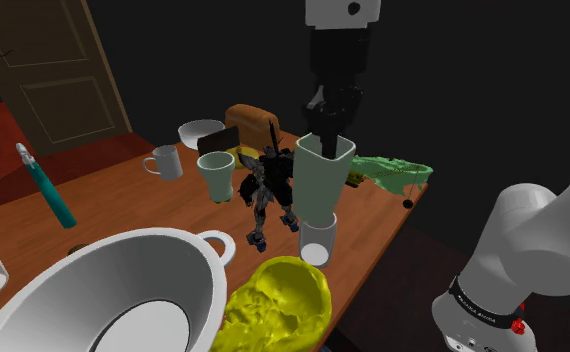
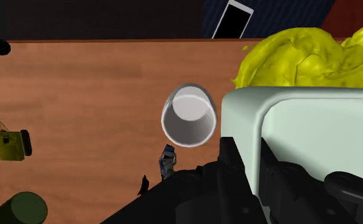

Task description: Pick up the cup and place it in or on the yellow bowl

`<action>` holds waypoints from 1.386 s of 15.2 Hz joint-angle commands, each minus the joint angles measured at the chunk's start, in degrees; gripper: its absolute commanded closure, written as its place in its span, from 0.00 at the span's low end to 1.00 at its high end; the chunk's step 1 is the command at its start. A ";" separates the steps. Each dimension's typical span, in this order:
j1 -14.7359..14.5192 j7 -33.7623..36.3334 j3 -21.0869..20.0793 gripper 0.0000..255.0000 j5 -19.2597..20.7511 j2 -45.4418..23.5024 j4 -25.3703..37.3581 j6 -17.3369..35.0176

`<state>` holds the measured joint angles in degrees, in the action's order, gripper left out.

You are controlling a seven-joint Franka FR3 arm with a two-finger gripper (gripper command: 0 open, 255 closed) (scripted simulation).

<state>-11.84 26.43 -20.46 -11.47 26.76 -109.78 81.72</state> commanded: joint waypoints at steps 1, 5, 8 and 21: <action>-0.43 3.03 -2.33 1.00 -0.48 -1.97 2.35 0.02; -1.22 9.61 -7.48 1.00 -0.43 -7.25 8.54 -0.17; -1.92 14.97 -11.63 1.00 0.67 -12.18 14.02 -0.44; -3.40 19.58 -15.77 1.00 1.68 -15.58 10.24 6.90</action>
<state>-15.22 46.17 -36.26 -9.66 10.94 -98.48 87.74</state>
